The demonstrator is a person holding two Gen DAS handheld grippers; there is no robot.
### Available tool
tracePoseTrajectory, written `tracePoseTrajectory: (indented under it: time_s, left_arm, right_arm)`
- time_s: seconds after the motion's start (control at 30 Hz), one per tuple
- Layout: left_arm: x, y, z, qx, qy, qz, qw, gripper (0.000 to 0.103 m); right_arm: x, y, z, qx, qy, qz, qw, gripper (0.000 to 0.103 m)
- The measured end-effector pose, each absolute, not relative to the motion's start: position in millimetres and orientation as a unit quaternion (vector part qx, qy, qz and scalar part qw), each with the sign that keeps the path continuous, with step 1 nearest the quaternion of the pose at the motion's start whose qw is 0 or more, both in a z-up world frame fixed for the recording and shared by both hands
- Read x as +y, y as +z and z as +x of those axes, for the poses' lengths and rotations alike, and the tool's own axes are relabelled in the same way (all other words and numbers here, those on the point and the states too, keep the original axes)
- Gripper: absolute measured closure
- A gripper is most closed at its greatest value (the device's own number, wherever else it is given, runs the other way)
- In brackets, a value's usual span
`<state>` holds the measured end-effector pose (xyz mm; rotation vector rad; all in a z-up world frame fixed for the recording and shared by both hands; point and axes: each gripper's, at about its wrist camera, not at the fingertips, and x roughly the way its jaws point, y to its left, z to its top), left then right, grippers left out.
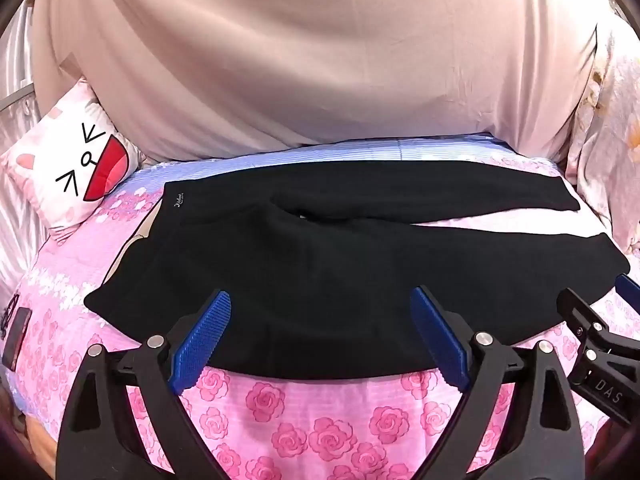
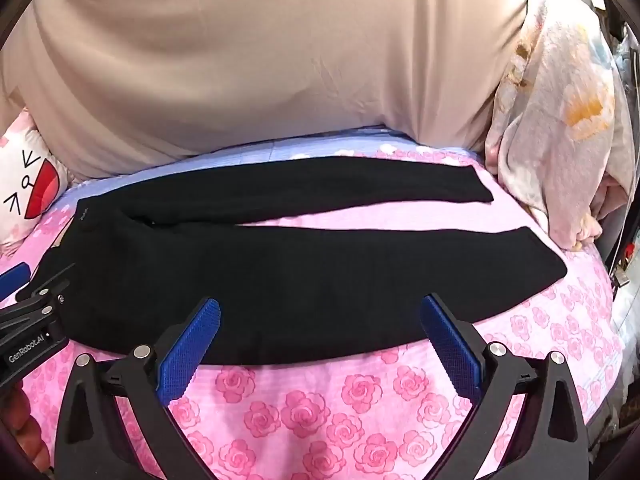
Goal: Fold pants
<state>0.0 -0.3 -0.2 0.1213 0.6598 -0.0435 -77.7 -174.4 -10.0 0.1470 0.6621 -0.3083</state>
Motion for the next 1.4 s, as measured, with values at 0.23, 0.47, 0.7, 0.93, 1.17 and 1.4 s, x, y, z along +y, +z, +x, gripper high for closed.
tracePoseTrajectory:
  time_s: [0.23, 0.47, 0.7, 0.93, 1.17, 1.4]
  left_arm:
    - [1, -4, 4, 0.325, -0.02, 0.057, 0.944, 0.014]
    - [6, -7, 4, 0.326, -0.019, 0.05, 0.944, 0.014]
    - [9, -11, 3, 0.326, -0.02, 0.053, 0.944, 0.014]
    - [6, -11, 2, 0.329, -0.02, 0.057, 0.942, 0.014]
    - [7, -9, 2, 0.331, -0.019, 0.059, 0.942, 0.014]
    - [6, -8, 4, 0.333, -0.019, 0.061, 0.941, 0.014]
  right_arm:
    - [-175, -3, -73, 0.319, -0.149, 0.06, 0.934, 0.005]
    - [-173, -9, -70, 0.319, -0.149, 0.068, 0.934, 0.005]
    - [-170, -8, -70, 0.318, -0.151, 0.067, 0.934, 0.005]
    - [-167, -8, -70, 0.318, -0.148, 0.069, 0.934, 0.005]
    - [-172, -8, -71, 0.319, -0.147, 0.07, 0.934, 0.005]
    - [-175, -8, -72, 0.32, -0.143, 0.068, 0.934, 0.005]
